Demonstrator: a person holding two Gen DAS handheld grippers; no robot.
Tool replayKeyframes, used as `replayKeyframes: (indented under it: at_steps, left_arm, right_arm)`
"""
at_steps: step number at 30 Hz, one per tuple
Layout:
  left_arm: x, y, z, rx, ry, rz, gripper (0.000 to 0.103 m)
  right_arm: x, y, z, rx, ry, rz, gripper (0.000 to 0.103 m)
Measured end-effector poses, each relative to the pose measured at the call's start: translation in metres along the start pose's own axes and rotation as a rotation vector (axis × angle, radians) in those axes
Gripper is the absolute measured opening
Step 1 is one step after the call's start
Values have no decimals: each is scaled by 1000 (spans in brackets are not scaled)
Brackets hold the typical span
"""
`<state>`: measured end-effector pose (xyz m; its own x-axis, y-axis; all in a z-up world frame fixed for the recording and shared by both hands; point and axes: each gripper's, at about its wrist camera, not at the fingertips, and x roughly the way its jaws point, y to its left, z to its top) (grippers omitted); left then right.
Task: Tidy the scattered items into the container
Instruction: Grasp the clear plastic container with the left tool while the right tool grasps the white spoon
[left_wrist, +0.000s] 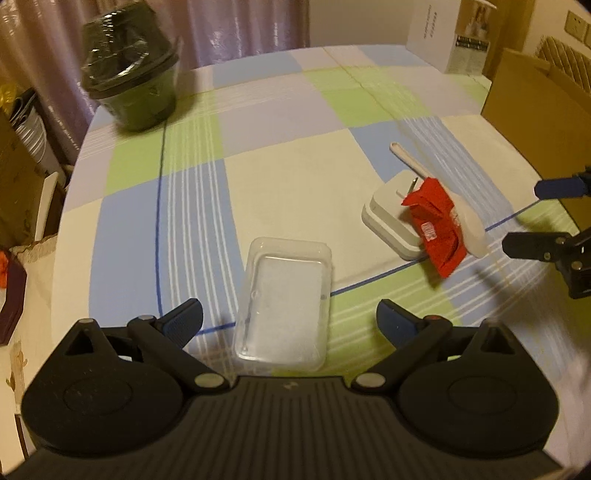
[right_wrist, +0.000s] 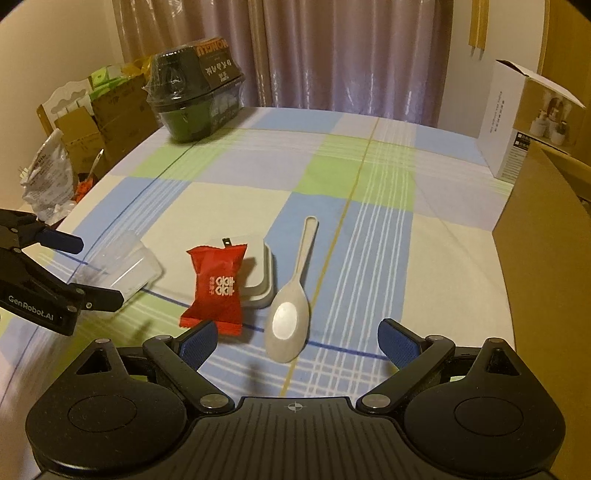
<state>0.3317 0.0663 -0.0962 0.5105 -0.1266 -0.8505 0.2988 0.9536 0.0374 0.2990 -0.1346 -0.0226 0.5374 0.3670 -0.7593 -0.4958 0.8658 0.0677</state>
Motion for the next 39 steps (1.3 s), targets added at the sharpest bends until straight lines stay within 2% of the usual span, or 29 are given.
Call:
replayKeyframes:
  at_steps: [6,7,8,9,13,18,19,20,23,24,25,32,39]
  left_arm:
    - [13,4,0,2,14,-4,90]
    - [13,4,0,1,13,-1,87]
    - [14,5,-1,0,15,-3,82]
    - [14,6,-1,-3,15,-4,81]
    - [16,8,-3,-18,16,-10,73]
    - [20,8,-3,-26,16,-7,72]
    - [20,9,-3,-30,17,-11,70]
    - [21,9,-3,-31,18,-9,68]
    - [22,10,-3,-42,19,-7,55]
    - [22,10,-3,-48,22,-9,54]
    - [22,10,-3,-52,23,-8,54]
    - [8,-1,-11,-46,48,-8,53]
    - [-25,-34,-36,-4,75,-40,53]
  right_arm:
    - [17,3,0,-48,-20,-7,99]
    - [20,4,-1,-58,-25,-13,96]
    - [23,4,-2,-66,-26,-14,88]
    - [26,4,-2,-71,-20,-14,76]
    - [38,1,-5,-62,1,-26,75]
    - [44,4,-7,-85,-10,-23,74]
    - [45,5,-6,-89,-7,-23,61]
    - [47,6,-6,-90,3,-21,55]
    - [50,8,-6,-89,4,-21,53]
    - [49,9,-6,-91,2,-26,39]
    - [49,10,-6,-96,2,-34,37]
    - [34,8,-11,-75,25,-34,36]
    - [-16,7,-45,-31,45,-34,36]
